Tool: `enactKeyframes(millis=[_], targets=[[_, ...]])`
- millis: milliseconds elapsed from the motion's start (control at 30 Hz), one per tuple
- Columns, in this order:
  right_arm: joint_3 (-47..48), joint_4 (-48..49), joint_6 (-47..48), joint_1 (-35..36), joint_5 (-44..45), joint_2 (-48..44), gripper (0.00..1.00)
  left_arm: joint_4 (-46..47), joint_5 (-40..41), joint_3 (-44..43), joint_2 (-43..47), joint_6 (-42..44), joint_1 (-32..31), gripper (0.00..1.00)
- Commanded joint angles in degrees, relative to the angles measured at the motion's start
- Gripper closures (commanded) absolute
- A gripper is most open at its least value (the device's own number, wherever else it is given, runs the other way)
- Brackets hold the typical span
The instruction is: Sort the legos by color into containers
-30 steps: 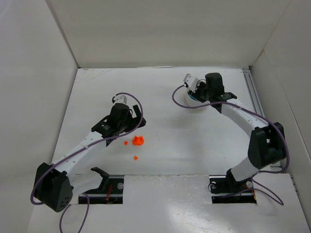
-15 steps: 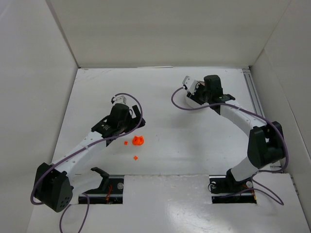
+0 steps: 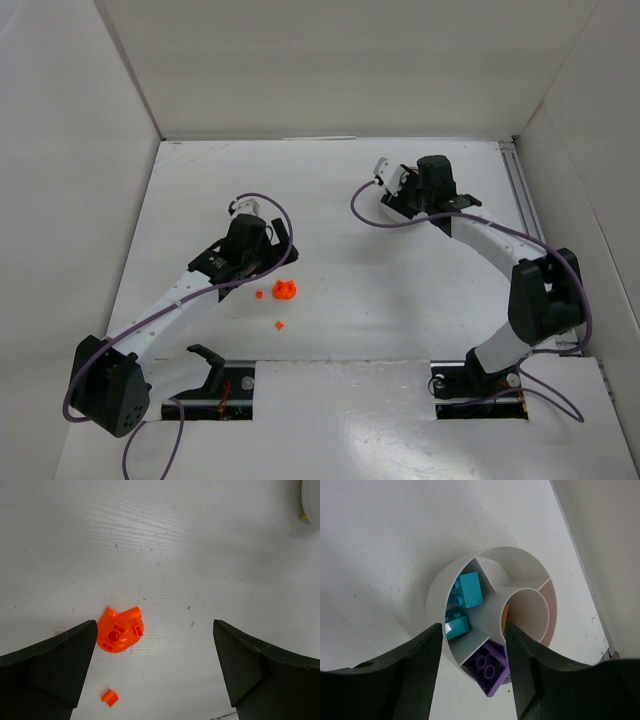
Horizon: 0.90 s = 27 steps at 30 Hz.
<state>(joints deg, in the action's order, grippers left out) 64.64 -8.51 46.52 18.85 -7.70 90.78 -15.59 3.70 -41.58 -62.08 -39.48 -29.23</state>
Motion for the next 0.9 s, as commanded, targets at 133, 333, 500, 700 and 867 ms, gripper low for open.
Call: enactKeyframes(millis=[133,333,500,700,867], targets=[[0.1,2.6,0.0,2.3,-2.0,-8.1,0.33,-3.6,2.0,0.2,3.5,-3.2,0.0,0.00],[-3.6,2.6,1.7,7.8,-10.3,-13.2,0.08,-8.4,4.1,0.7,6.0,-7.8,0.5,0.00],[-6.6,2.6,2.3,17.3,-13.1,-13.7,0.01,-18.3,8.4,-1.7,6.8,-15.5,3.2,0.00],[-7.4,7.7,0.7,29.4,-13.6,-9.3,0.01,-21.7,8.4,-2.0,11.0,-16.9,5.6,0.00],[-6.0,9.7,2.4,35.4,-17.3,-2.0,0.01,-21.7,8.4,-2.0,13.0,-16.1,5.6,0.00]])
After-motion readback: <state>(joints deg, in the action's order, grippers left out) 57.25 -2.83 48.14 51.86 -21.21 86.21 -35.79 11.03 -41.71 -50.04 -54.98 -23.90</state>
